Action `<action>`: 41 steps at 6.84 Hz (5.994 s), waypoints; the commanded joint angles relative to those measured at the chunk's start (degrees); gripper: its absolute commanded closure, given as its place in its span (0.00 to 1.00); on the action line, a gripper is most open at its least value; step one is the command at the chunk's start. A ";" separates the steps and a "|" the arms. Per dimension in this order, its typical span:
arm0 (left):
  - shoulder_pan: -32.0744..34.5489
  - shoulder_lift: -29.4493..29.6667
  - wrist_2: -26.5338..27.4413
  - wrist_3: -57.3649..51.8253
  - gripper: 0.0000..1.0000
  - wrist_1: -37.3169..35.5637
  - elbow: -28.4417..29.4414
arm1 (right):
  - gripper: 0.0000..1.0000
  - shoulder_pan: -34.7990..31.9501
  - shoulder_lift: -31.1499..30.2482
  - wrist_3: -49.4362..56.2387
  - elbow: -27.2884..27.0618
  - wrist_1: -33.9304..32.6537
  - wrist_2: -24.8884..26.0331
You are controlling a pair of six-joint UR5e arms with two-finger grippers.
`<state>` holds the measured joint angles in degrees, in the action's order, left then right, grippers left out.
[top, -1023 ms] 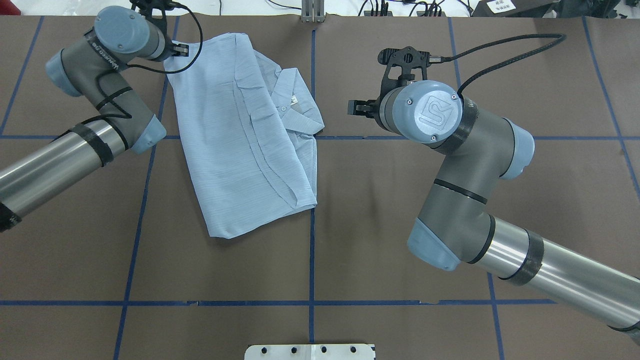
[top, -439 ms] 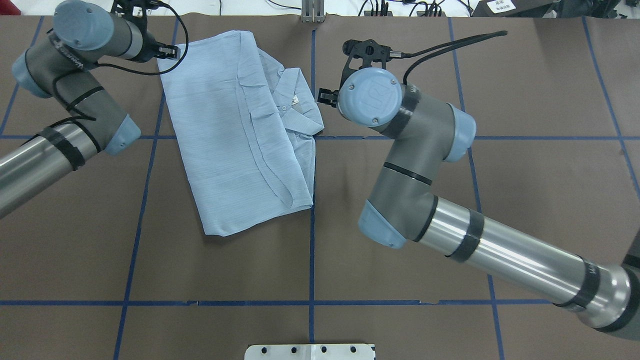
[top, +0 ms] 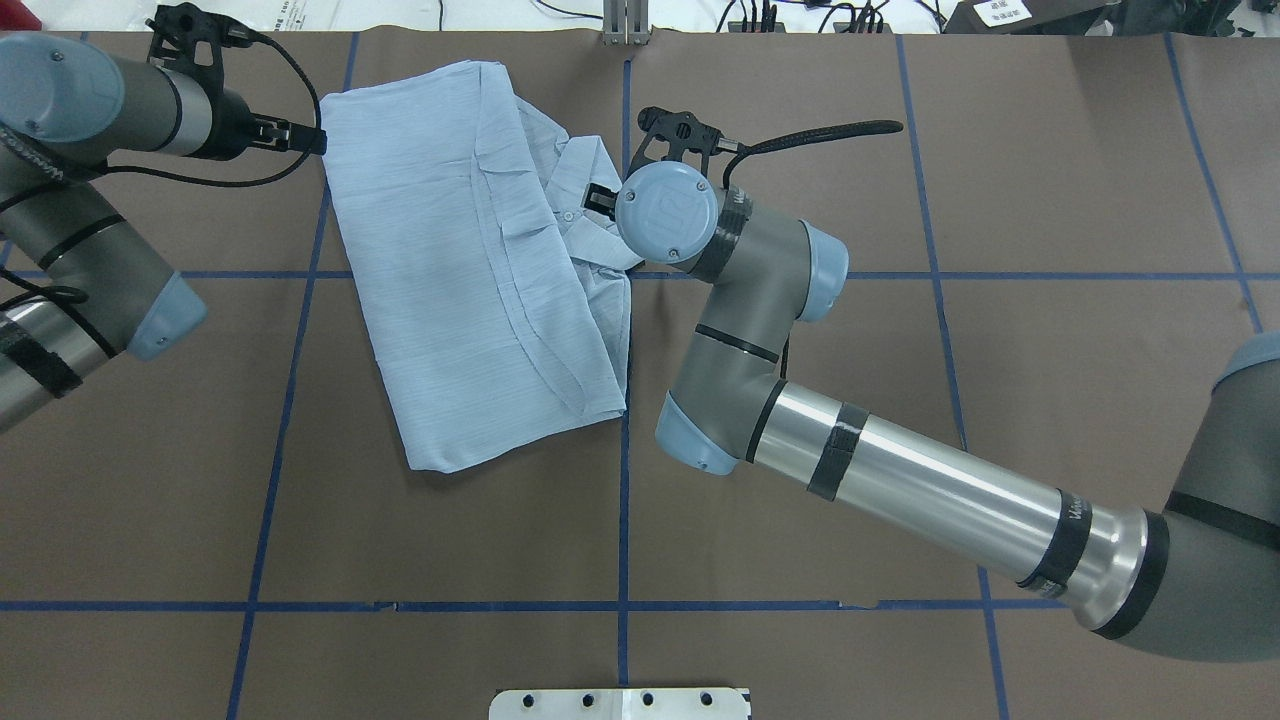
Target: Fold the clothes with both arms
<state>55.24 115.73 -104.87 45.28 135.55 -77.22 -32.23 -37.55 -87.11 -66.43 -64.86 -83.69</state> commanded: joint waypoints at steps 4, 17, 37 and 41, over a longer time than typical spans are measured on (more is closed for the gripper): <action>-0.13 -1.04 -0.07 0.16 0.00 -0.02 -1.09 | 0.29 1.65 0.54 -6.14 3.50 0.43 0.46; -0.05 -1.83 -0.16 0.08 0.00 -0.02 -1.35 | 1.00 2.35 -1.26 -6.14 -3.11 -2.44 2.04; 0.48 -16.59 -10.45 -3.79 0.00 0.16 -16.29 | 0.00 12.98 0.46 37.10 -15.83 -39.47 -5.87; 0.48 -16.51 -10.36 -3.53 0.00 0.24 -16.21 | 0.00 14.13 -0.77 37.02 -15.83 -39.47 -5.60</action>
<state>55.72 99.19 -115.24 41.59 135.79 -93.46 -18.16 -38.20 -50.12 -82.22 -104.26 -89.27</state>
